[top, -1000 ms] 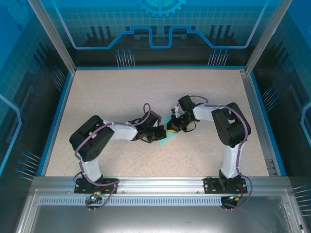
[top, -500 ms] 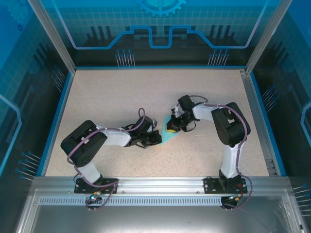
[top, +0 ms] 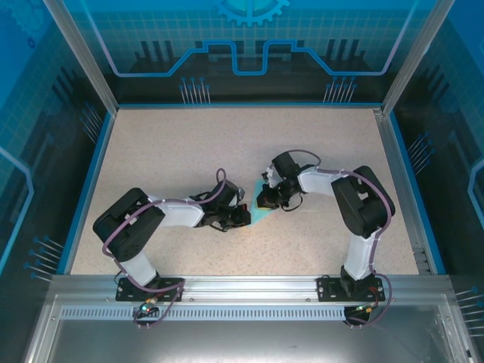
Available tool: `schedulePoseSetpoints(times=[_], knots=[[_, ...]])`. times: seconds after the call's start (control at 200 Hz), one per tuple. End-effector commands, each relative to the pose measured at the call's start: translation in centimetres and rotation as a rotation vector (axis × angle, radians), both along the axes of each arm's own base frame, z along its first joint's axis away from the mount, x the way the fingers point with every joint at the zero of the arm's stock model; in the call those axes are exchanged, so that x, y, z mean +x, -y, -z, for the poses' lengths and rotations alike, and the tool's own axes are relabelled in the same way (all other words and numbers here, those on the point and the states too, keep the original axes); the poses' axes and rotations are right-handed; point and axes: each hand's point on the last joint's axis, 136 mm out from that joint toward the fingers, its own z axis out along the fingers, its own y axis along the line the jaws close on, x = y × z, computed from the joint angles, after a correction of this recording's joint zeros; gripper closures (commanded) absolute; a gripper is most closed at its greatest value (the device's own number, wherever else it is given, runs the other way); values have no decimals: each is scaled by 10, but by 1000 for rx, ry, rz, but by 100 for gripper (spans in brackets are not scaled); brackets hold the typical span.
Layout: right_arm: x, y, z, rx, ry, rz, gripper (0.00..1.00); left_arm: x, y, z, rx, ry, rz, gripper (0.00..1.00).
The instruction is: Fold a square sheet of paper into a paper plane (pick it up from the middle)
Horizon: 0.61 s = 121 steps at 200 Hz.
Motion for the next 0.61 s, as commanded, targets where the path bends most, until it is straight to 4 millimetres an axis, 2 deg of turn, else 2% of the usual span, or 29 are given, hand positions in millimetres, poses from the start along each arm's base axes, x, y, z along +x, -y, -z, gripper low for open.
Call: schedulePoseSetpoints(times=[0.0,0.24,0.47,0.6], knots=[[-9,-6,-5,26,40,-37,96,-55,-39,50,207,-228,17,100],[-21,-12,9,37,0,-74,96,-53,-39,48,207,-225,12,100],[-12,-14,11,28,2,-56,97,-56,-42,49,223,-238,12,100],[-1,0,18,5,-14,13,97,-58,-45,50,241,-245,8,100]])
